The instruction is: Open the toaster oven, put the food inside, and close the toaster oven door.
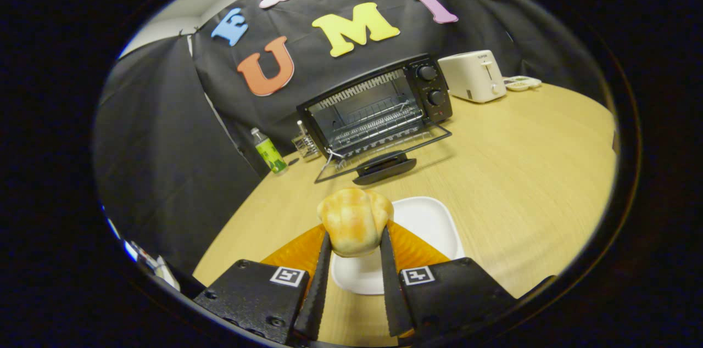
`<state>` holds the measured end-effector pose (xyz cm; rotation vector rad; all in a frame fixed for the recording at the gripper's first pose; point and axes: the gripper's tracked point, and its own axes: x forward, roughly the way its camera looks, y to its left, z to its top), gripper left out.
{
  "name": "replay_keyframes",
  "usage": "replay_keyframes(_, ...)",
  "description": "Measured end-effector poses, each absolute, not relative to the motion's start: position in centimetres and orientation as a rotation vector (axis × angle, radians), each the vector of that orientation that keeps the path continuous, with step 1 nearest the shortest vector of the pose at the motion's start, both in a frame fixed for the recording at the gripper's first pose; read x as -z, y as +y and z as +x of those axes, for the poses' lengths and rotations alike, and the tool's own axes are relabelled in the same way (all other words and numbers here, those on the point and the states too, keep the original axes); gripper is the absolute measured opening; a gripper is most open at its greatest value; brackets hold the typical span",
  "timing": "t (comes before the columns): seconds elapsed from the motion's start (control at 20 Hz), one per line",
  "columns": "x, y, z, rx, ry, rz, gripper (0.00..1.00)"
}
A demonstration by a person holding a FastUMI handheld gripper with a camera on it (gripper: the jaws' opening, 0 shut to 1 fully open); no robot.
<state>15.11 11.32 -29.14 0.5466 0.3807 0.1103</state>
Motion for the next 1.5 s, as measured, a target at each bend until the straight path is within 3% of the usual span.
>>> replay_keyframes(0.45, 21.5, 11.6, 25.8, -0.081, 0.302, 0.806, 0.5)
replay_keyframes(1.2, 25.4, 7.2, 43.9, 0.108, 0.423, 0.73, 0.51)
replay_keyframes(1.5, 26.3, 8.0, 46.4, 0.1, 0.422, 0.692, 0.73)
